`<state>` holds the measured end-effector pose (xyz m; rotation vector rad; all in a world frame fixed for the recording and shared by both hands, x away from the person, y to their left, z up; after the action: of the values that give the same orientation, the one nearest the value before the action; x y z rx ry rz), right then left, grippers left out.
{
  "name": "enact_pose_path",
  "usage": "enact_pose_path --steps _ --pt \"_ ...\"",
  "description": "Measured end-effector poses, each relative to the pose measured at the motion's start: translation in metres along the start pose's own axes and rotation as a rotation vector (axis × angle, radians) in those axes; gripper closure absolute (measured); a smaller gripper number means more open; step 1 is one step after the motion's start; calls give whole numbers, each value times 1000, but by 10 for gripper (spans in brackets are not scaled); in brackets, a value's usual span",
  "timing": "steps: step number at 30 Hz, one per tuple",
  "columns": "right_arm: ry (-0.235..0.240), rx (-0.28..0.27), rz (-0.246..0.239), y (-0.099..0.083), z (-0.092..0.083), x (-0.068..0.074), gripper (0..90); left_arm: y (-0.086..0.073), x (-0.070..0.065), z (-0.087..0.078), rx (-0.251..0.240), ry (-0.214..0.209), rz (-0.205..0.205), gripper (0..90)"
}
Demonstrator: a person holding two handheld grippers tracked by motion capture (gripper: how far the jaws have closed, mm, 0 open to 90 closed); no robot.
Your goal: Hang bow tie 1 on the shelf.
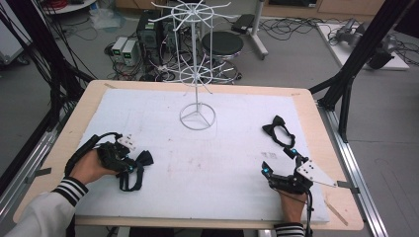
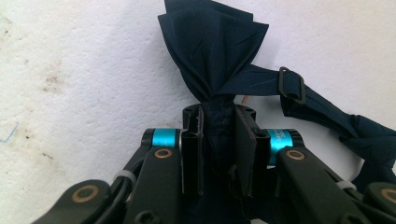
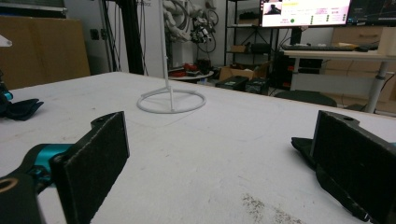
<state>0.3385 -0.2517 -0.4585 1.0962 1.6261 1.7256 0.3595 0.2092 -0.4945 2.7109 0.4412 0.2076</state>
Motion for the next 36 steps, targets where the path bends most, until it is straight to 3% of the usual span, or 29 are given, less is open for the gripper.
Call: enact_pose_path --steps 7,14,16,20,24,25,30,36 --pt "-3 1 -2 0 0 0 36 1 1 -1 -6 11 4 754" --pt "-2 1 -1 0 0 0 36 3 2 -6 -43 19 -4 755" --pt "-2 1 -2 0 0 0 36 6 4 -11 -87 31 -25 755" --pt "-2 1 -3 0 0 0 36 9 6 -20 -128 50 -15 755" --pt "-1 1 -1 0 0 0 36 12 7 -26 -164 63 -29 755" --pt "-1 1 -2 0 0 0 36 14 9 -30 -192 72 -36 755" --pt "-1 1 -2 0 0 0 36 19 12 -38 -237 87 -31 755" --pt "-1 5 1 0 0 0 36 33 17 -53 -340 119 -28 755"
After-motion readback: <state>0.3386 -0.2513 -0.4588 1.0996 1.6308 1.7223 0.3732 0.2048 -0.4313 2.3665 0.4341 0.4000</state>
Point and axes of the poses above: each handheld gripper's, and its own axes: z roughly forward along the jaws, y roughly out of its top, x roughly to its left, the point moved 9 cm from there along z, roughly forward along the jaws, and after that the axes turned 10 degrees about z, right-handed, at the moved point
